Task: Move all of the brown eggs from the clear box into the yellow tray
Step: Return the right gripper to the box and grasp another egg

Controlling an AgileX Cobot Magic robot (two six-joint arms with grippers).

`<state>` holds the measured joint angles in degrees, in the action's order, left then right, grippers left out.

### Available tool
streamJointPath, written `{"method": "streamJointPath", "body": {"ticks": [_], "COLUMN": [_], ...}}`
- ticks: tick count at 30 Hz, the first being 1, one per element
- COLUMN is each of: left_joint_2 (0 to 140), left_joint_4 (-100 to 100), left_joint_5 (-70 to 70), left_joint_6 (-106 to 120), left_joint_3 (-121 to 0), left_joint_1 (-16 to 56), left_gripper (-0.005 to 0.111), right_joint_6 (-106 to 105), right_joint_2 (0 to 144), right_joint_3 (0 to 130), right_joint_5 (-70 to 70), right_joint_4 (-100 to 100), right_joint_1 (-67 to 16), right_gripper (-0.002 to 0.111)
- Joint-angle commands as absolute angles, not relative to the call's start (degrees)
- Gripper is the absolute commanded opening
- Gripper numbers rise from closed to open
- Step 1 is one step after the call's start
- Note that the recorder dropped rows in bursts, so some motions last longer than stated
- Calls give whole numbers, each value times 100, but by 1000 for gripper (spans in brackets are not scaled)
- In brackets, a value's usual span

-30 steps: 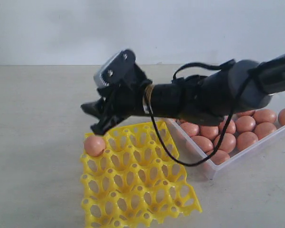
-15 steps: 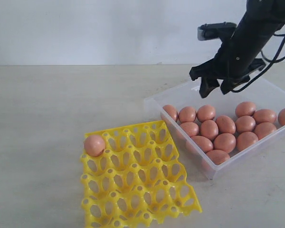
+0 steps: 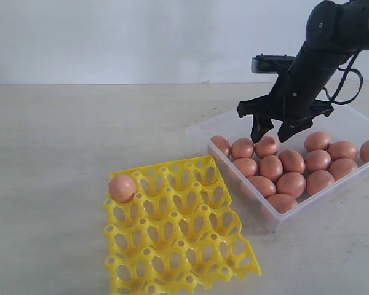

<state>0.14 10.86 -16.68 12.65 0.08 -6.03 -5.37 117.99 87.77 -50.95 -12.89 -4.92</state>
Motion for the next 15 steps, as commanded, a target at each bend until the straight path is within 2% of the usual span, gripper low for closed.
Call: {"method": "streamJointPath", "body": {"ticks": [1,15], "left_joint_2": [0,0], "left_joint_4": [1114,1114], "left_joint_5": [-1627,-1627], "left_joint_6": [1306,1306], "left_joint_3": [0,0], "left_joint_1": [-622,-622], "left_gripper": [4,4], "right_joint_6": [-269,765], "right_joint_2": [11832,12190], "right_joint_3": [8804,8804], "right_joint_5": [-4864,-4796], "right_joint_4": [-1322,-1346], "right_joint_1": [-455,-455], "right_gripper": [50,50]}}
